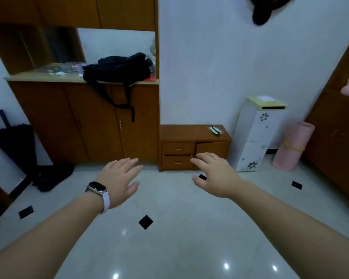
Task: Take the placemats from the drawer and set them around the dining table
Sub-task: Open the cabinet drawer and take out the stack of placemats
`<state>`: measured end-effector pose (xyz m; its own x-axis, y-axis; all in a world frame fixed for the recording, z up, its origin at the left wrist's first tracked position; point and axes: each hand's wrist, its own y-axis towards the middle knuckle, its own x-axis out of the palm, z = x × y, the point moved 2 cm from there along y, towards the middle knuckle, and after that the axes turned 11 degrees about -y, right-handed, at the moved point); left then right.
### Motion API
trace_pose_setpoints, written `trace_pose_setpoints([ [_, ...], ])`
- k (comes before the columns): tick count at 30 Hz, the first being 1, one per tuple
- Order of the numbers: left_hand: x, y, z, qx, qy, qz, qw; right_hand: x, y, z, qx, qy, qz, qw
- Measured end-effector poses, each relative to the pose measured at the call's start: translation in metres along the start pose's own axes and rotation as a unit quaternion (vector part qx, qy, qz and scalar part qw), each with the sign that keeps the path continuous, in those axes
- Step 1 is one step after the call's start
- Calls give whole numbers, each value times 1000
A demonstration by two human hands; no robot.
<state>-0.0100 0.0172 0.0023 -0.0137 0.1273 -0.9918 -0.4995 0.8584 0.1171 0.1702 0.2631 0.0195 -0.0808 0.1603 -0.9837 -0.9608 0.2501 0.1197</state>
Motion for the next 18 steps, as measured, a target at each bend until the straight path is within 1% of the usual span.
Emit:
trace_pose_setpoints([
  [2,7,17,-24,-9,-16,2,1000,8,27,-2,-1,-4,-10,1000],
  [5,27,47,-63,12,-26,6,1000,21,66,-1,11,-19,-32,999],
  [10,36,100,-116,28,-58,17,998,27,124,-8,21,-51,-40,998],
  [13,40,132,-132,47,-61,11,997,31,152,-13,32,-48,-37,998],
  [18,43,179,-140,67,-59,0,996,43,188,-5,43,-42,-34,998],
])
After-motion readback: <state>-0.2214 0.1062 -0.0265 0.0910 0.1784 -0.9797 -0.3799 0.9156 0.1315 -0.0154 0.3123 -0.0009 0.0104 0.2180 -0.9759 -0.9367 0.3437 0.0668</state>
